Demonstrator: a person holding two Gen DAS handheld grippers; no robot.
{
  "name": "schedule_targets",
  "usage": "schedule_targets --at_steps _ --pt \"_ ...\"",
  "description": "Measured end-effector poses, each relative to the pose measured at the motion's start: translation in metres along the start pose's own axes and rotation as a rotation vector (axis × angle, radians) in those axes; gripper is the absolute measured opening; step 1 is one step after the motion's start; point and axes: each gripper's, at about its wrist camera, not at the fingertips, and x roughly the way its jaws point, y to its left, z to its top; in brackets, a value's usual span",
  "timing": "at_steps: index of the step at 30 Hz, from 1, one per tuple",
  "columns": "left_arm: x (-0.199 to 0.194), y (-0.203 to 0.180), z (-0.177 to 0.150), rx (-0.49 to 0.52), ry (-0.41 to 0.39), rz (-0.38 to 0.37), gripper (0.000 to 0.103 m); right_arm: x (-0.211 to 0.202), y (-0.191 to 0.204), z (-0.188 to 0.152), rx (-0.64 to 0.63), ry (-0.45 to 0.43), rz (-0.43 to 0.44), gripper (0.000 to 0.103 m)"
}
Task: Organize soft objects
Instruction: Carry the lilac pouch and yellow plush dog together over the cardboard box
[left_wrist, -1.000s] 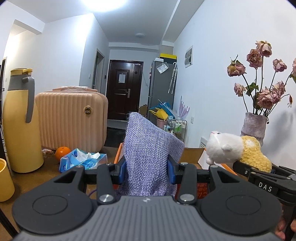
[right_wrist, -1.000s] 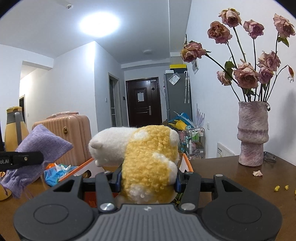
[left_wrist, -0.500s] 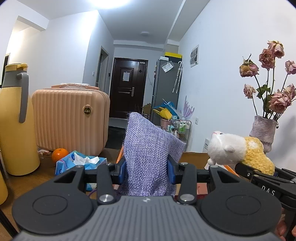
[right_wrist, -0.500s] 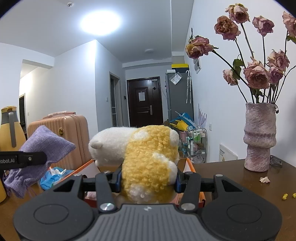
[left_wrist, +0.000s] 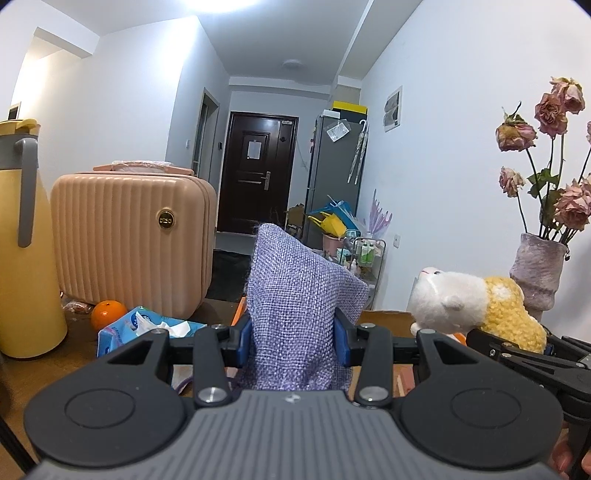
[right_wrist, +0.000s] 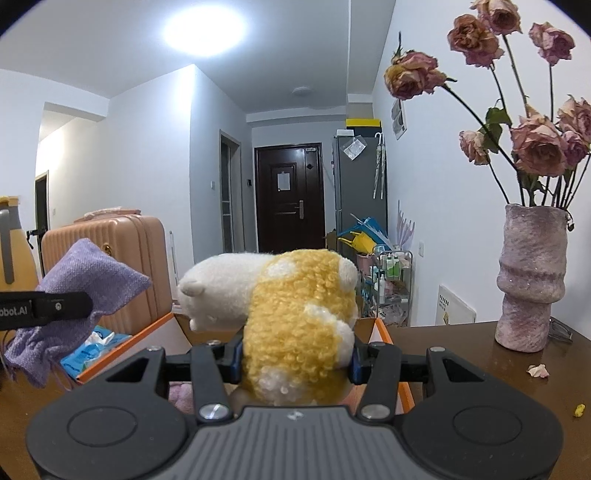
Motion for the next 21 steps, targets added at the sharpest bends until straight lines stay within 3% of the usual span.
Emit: schedule_targets --at_steps 21 --pt "0.06 -0.001 0.0 0.014 0.044 0.019 0.042 0.059 0.005 0.002 -0.076 0.123 -0.025 0.048"
